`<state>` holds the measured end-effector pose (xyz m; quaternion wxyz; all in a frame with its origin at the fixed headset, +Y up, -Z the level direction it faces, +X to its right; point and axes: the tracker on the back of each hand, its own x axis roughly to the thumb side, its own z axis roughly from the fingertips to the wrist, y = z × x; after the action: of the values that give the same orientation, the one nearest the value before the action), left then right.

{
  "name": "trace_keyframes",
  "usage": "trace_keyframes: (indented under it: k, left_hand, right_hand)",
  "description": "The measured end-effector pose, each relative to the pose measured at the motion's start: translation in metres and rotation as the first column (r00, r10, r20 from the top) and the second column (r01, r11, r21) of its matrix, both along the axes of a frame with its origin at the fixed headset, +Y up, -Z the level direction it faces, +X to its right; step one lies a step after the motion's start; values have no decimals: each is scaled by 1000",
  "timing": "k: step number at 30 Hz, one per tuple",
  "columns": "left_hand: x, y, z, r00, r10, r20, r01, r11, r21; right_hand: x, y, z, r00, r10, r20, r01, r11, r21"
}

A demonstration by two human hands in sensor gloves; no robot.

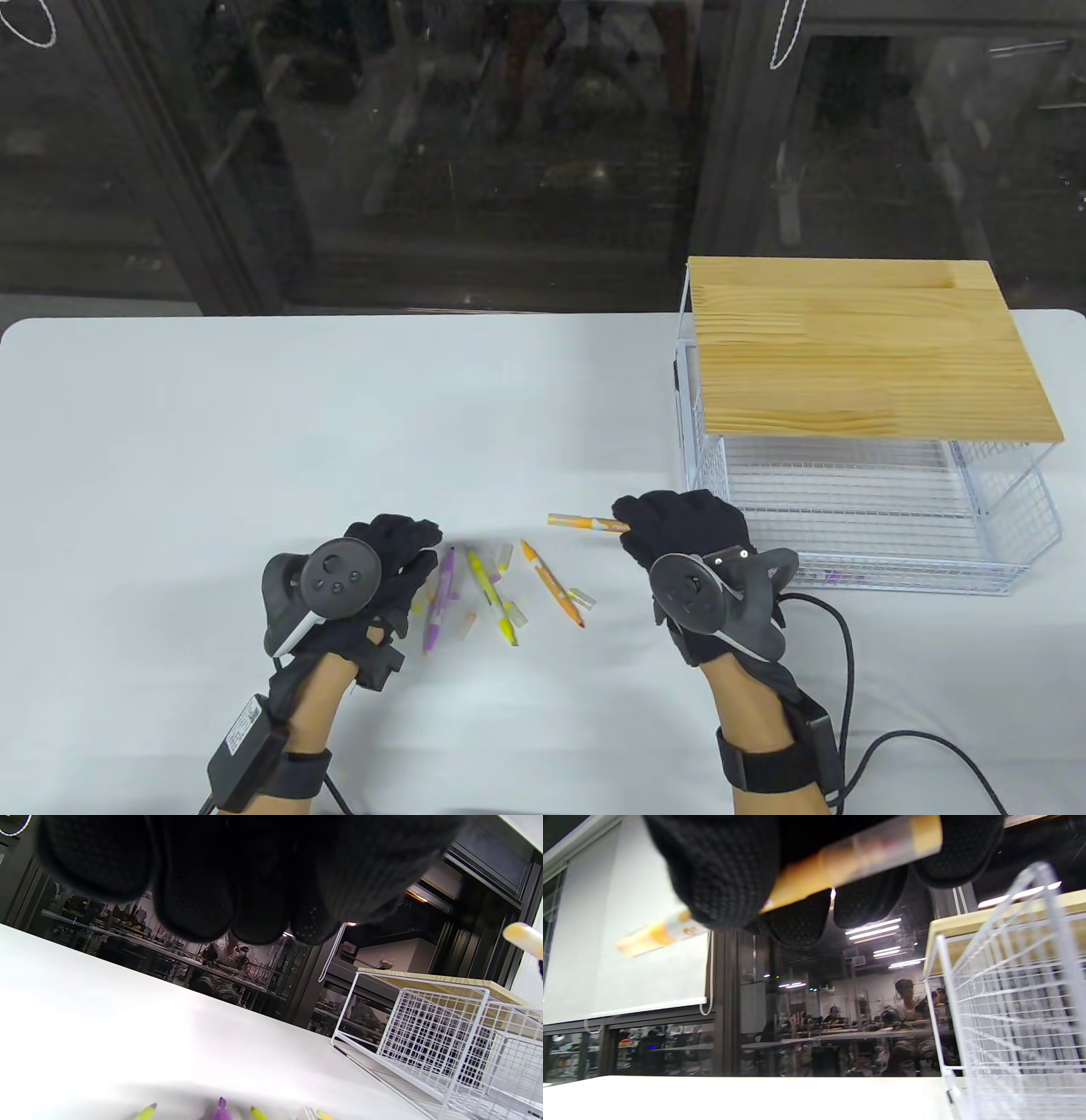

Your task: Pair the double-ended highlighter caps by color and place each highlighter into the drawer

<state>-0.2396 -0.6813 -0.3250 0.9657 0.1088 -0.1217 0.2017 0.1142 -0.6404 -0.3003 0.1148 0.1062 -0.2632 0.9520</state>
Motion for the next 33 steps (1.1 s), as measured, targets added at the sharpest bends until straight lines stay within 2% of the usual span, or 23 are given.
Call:
trace_keyframes:
  k: [15,23,33]
  left_hand:
    - [0,0,0,1000,-6,4,7,1000,-28]
    - [0,-1,-1,1000,-6,8,7,999,-47]
    - [0,-2,-1,1000,-10,12,11,998,-57]
  right_hand:
    - [76,3,-5,975,-103,197,109,994,-23]
    - [119,-5,-6,939,-178,295,202,978,-52]
    - [149,-27,-15,888,-195,416,272,953,-136]
